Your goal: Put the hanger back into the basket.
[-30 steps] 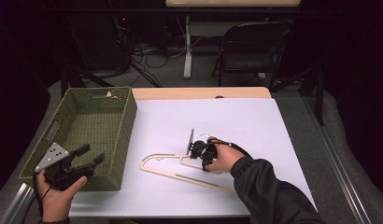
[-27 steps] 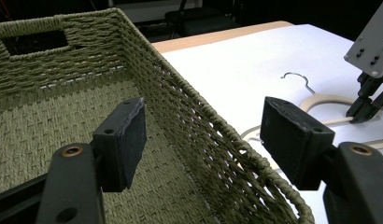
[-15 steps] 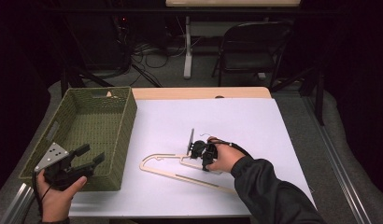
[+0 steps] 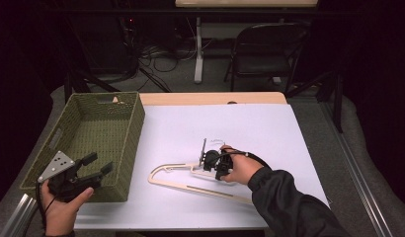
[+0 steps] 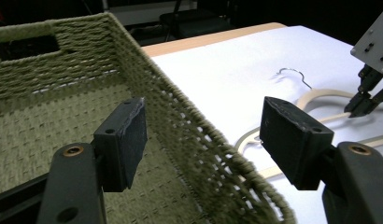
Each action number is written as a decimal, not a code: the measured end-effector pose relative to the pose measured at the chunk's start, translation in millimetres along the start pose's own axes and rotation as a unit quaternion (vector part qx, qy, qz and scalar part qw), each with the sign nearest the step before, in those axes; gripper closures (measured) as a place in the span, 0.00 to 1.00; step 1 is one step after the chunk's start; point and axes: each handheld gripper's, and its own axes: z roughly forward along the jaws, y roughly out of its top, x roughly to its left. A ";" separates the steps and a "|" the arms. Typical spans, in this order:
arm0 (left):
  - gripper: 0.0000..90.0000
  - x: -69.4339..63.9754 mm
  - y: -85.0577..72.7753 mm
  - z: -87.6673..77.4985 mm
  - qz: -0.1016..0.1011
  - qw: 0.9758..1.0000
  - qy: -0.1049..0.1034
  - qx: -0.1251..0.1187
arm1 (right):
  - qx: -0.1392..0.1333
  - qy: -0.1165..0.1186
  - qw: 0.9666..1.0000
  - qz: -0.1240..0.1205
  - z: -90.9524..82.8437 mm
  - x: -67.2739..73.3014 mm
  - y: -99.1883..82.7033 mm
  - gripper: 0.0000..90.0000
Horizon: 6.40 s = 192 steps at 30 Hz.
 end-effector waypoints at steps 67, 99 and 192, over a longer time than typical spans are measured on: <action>0.88 -120.4 16.8 190.6 0.093 0.938 -0.197 0.269 | -0.093 -0.085 0.985 -0.116 -35.3 43.6 -7.6 0.79; 0.85 -120.1 15.8 180.9 0.085 0.937 -0.216 0.262 | -0.150 -0.059 0.985 0.063 -29.4 -1.6 -8.3 0.81; 0.97 -61.4 75.9 38.0 0.069 0.968 -0.152 0.188 | -0.266 -0.105 0.937 0.201 -57.5 9.4 -151.0 0.52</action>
